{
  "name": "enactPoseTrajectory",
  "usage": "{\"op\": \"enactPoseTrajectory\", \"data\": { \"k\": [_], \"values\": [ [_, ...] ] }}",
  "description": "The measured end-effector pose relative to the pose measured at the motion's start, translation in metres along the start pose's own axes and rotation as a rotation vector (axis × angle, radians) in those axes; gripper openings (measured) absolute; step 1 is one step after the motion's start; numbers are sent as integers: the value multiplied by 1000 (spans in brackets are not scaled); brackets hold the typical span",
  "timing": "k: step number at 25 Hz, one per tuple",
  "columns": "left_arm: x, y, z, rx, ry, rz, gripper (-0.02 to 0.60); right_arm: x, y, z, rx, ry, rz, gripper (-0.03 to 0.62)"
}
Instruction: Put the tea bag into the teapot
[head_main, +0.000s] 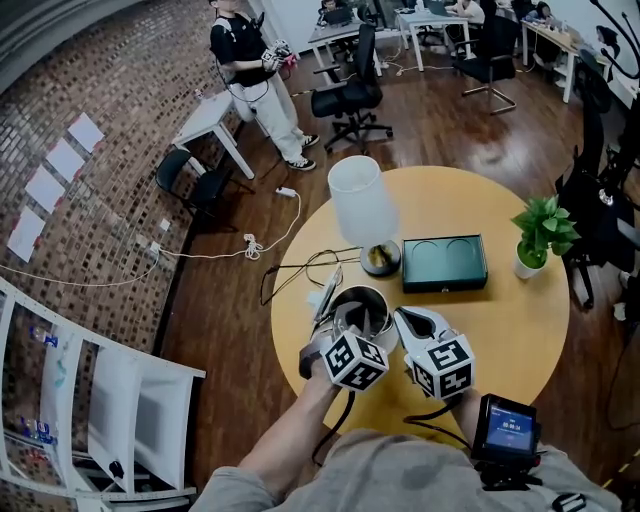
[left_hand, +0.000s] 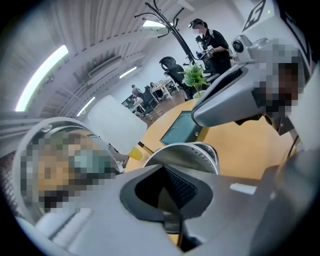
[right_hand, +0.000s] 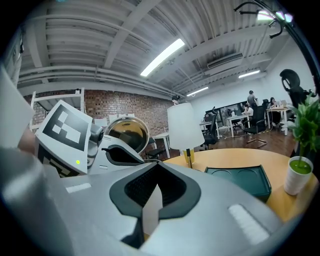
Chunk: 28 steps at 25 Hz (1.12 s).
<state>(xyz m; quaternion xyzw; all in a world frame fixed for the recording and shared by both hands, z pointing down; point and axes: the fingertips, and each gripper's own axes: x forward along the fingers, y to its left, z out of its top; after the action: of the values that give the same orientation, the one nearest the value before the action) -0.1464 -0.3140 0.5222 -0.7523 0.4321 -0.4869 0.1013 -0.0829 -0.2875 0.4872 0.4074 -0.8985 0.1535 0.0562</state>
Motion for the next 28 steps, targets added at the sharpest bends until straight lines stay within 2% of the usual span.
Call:
{"op": "enactPoseTrajectory", "data": {
  "k": [5,11,14,16,21,28],
  "values": [
    [-35,5,16,-128,-168,74,0,-22,13,6,-22,-18,16,3],
    [-97,-13,43,-435,-480,55,0,-65,23,11,-54,-29,57,3],
    [-115,-30,46,-546,-534,54,0,-84,24,8,-68,-22,85,3],
    [-121,-40,45,-577,-538,58,0,-94,26,8,-75,-18,101,3],
    [-141,-57,50,-593,-562,55,0,-114,35,9,-89,-27,112,3],
    [-176,-95,49,-607,-642,-34,0,-146,65,-3,-109,-38,59,3]
  ]
}}
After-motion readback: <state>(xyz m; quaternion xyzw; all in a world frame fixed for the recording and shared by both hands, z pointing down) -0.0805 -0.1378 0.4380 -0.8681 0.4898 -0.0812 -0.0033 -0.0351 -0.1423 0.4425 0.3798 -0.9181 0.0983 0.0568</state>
